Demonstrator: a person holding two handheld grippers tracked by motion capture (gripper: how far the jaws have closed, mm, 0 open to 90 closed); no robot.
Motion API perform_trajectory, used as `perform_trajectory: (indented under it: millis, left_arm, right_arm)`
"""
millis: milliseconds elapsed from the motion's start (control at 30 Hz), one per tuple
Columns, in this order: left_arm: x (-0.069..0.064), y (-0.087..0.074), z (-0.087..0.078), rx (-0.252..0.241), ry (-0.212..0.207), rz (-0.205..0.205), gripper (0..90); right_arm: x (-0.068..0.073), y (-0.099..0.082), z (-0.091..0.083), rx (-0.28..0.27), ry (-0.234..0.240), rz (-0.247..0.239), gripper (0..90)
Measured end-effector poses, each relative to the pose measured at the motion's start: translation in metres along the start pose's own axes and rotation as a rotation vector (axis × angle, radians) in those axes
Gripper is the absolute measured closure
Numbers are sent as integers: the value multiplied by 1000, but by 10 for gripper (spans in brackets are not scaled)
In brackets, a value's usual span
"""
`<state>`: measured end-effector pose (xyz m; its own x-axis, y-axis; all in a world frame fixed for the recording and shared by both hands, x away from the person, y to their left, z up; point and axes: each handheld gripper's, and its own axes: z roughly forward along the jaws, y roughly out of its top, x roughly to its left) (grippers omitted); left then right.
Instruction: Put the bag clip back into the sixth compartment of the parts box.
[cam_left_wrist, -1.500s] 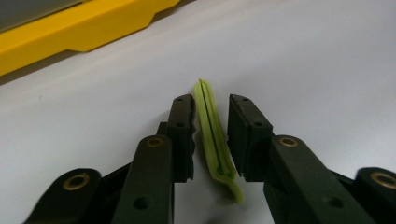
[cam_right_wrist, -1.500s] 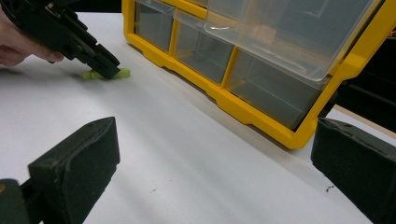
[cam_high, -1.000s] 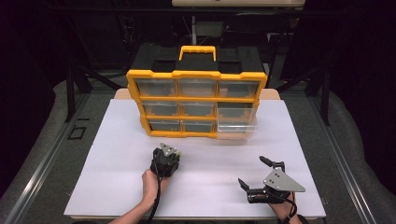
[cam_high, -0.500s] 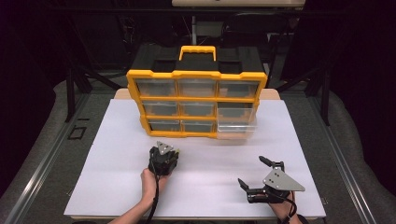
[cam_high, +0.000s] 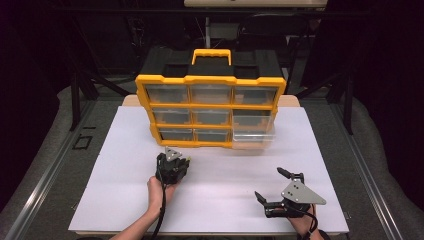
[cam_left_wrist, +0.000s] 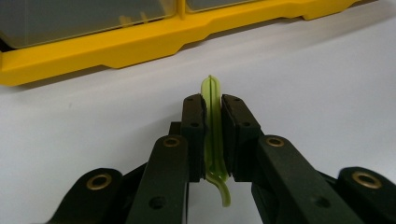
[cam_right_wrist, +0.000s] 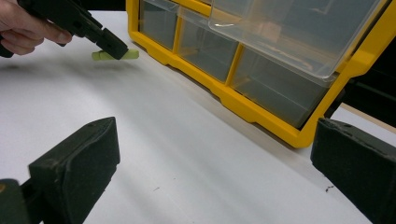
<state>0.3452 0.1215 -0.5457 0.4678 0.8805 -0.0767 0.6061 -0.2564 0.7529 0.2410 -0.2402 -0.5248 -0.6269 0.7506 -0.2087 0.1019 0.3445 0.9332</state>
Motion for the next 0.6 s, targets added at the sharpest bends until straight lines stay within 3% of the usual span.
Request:
perform_trajectory:
  millis: [600]
  left_arm:
    - [13, 17, -11, 2, -65, 68, 803]
  right_arm:
    - [-3, -1, 1, 9, -5, 17, 6]
